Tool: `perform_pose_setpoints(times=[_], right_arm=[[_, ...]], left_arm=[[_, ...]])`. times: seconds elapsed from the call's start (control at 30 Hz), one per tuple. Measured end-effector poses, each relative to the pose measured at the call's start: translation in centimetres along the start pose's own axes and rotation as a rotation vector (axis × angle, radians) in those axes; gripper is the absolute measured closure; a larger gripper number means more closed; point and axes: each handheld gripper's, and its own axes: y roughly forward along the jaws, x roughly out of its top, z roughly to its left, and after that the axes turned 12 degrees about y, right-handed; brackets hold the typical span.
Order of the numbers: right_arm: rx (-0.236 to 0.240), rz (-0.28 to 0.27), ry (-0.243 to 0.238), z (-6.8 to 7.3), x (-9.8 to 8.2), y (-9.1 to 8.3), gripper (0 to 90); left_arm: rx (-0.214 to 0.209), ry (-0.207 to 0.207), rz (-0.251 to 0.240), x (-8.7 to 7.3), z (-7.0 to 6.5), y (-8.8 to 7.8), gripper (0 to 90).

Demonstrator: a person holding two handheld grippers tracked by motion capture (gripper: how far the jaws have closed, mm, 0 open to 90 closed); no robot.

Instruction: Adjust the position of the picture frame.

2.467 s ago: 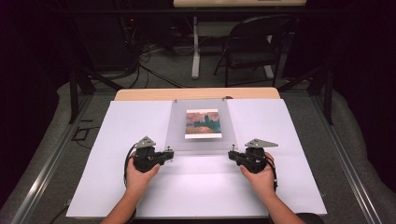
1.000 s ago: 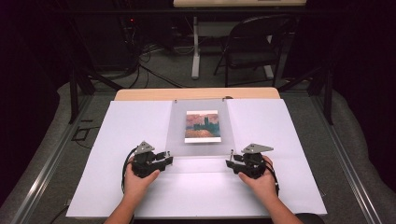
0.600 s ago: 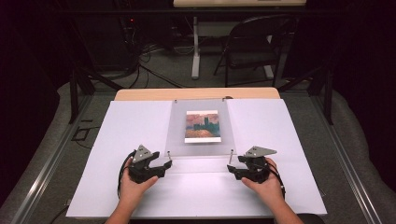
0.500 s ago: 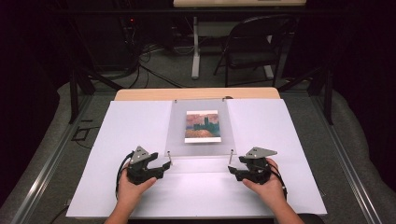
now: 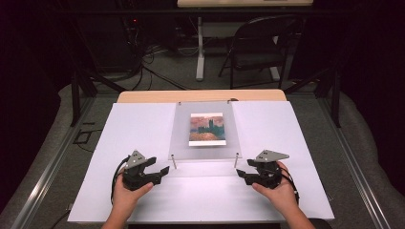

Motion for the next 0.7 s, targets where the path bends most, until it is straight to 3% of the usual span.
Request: perform_pose_setpoints(times=[0.17, 0.3, 0.43, 0.5, 0.6, 0.7], right_arm=[[-0.001, -0.004, 0.003, -0.6, 0.4, -0.8, 38.1], [-0.02, -0.053, 0.016, -1.0, 1.0, -1.7, 36.9], [-0.019, -0.101, 0.001, -1.4, 1.9, -2.0, 37.6], [-0.028, -0.094, 0.008, -1.6, 2.2, -1.9, 37.6], [-0.003, -0.068, 0.055, -2.1, 2.9, -1.4, 38.0], [-0.008, -0.065, 0.057, -2.3, 3.3, -1.0, 36.2]], left_arm=[[0.013, 0.003, 0.016, 0.3, 0.1, -0.7, 31.4], [0.025, 0.004, -0.001, 0.7, 0.4, -1.2, 31.6], [0.027, -0.043, -0.014, 1.3, 1.2, -1.4, 31.5], [0.025, -0.044, -0.019, 1.7, 1.6, -1.3, 31.5], [0.02, -0.045, -0.021, 2.5, 2.0, -1.1, 31.5], [0.017, -0.048, -0.022, 3.2, 2.5, -0.7, 31.4]])
